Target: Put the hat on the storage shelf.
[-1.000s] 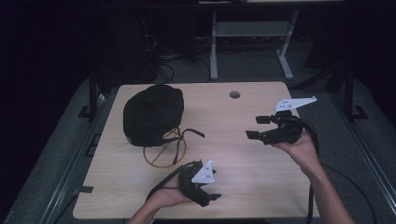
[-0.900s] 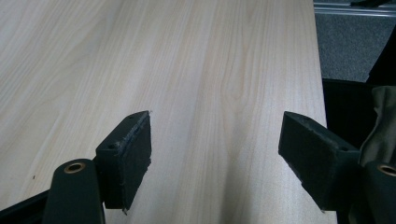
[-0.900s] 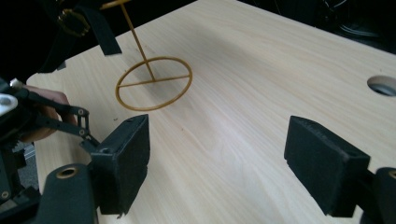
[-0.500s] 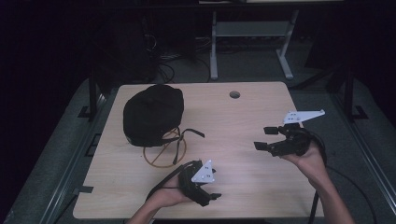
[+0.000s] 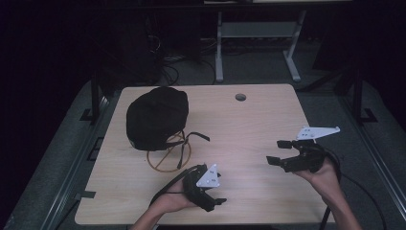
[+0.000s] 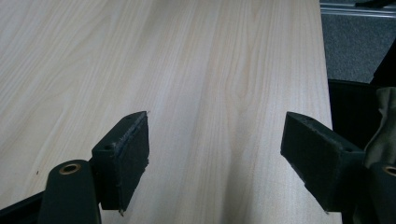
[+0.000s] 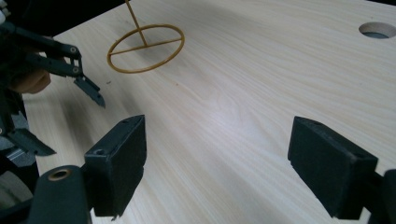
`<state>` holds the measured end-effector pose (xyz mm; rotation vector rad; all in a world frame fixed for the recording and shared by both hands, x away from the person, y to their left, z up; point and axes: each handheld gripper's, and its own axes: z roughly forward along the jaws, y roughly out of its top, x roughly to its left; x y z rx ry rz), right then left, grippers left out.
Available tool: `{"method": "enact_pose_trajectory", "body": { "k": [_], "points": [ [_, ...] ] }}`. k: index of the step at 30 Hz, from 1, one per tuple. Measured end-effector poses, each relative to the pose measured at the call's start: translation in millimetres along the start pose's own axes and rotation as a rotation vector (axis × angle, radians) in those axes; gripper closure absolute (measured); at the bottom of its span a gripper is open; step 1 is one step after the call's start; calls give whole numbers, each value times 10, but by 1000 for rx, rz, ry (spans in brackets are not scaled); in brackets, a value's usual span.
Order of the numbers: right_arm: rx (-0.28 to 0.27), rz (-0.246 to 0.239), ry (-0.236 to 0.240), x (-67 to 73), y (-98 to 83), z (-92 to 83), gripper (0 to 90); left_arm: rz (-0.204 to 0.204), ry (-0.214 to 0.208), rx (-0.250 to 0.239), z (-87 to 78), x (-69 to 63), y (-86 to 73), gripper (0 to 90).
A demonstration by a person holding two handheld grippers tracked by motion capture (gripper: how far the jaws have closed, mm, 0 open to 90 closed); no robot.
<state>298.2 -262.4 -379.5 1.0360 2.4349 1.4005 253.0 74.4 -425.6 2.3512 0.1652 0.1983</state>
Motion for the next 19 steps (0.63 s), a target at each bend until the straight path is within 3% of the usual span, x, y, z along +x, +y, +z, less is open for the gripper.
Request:
{"method": "enact_pose_trajectory", "body": {
  "k": [19],
  "points": [
    [11,32,-8,72,-396,-112,185,5,-1,5,1,0,-3,234]
  ]
}}
